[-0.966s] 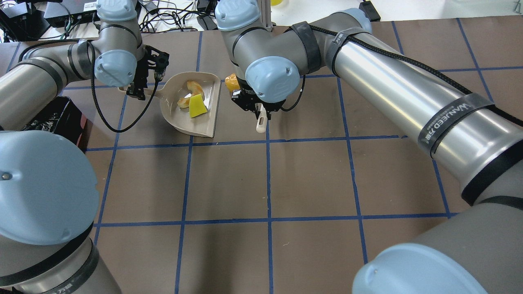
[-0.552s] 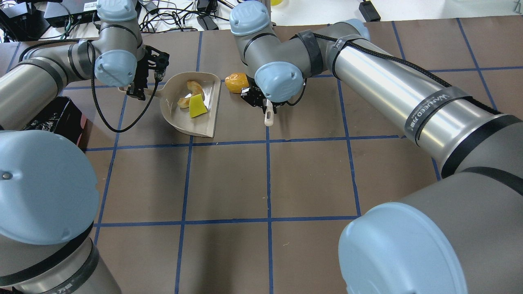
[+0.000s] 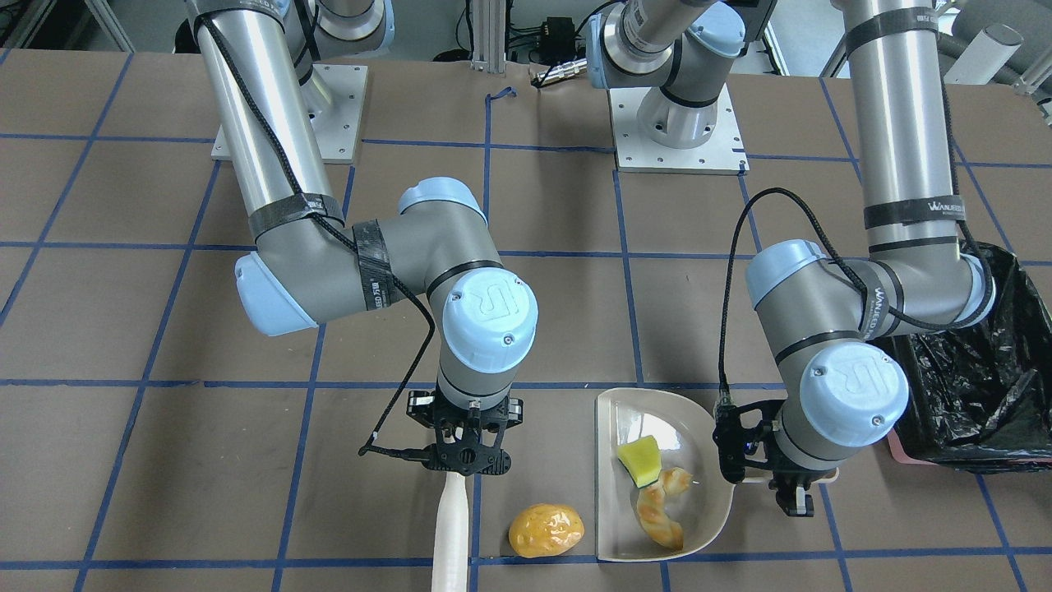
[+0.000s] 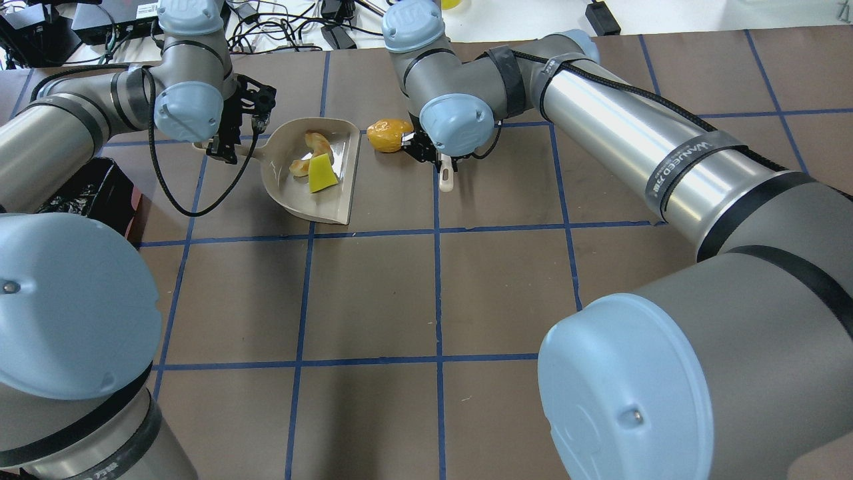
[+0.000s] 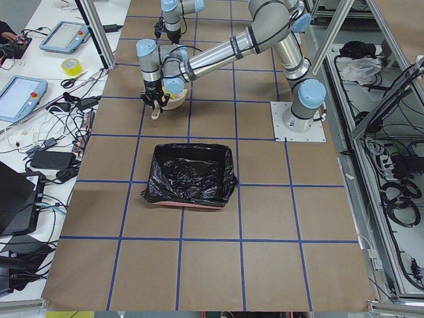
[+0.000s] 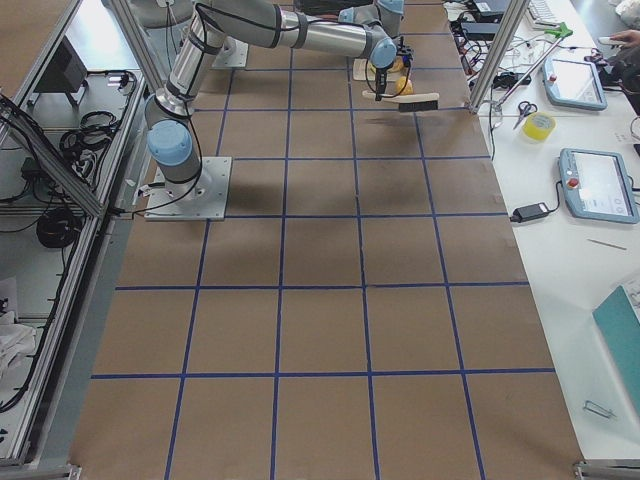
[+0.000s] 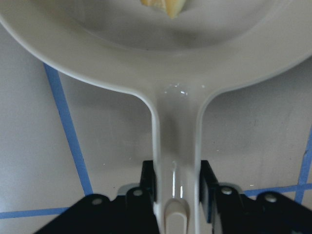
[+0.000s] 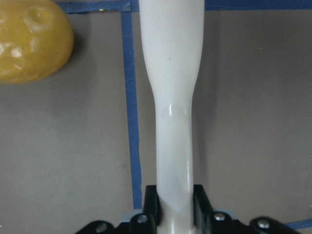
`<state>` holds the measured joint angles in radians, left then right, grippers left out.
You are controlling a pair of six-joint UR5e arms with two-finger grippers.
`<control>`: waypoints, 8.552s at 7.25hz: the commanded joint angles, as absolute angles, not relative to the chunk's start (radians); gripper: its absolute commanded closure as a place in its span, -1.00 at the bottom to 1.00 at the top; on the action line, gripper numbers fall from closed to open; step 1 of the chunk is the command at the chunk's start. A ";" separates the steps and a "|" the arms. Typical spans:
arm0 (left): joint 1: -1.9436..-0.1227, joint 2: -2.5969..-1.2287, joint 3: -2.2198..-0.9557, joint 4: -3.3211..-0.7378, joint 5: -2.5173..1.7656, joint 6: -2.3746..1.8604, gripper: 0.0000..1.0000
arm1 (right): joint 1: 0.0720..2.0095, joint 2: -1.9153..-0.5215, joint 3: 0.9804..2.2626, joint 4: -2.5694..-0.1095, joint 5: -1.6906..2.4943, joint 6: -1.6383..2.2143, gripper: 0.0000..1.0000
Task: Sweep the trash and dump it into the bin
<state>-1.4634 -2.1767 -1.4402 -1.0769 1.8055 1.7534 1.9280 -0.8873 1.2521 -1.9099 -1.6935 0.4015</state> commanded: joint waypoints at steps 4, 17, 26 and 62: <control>-1.463 -2.175 -1.447 -1.075 1.804 1.752 1.00 | 1.960 -0.876 1.238 -1.898 -1.655 0.391 1.00; -1.463 -2.177 -1.442 -1.072 1.805 1.753 1.00 | 2.152 -0.831 1.125 -1.838 -1.526 0.727 1.00; -1.463 -2.174 -1.440 -1.072 1.801 1.753 1.00 | 2.183 -0.850 1.072 -1.769 -1.437 0.844 1.00; -0.900 -1.968 -1.299 -0.858 2.262 2.572 1.00 | 1.235 -1.175 1.706 -2.036 -1.620 -0.298 1.00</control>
<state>-0.8899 -1.9627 -1.3016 -0.8741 2.2369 2.5313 1.2349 -1.1761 1.7058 -2.0327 -1.6197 -0.2975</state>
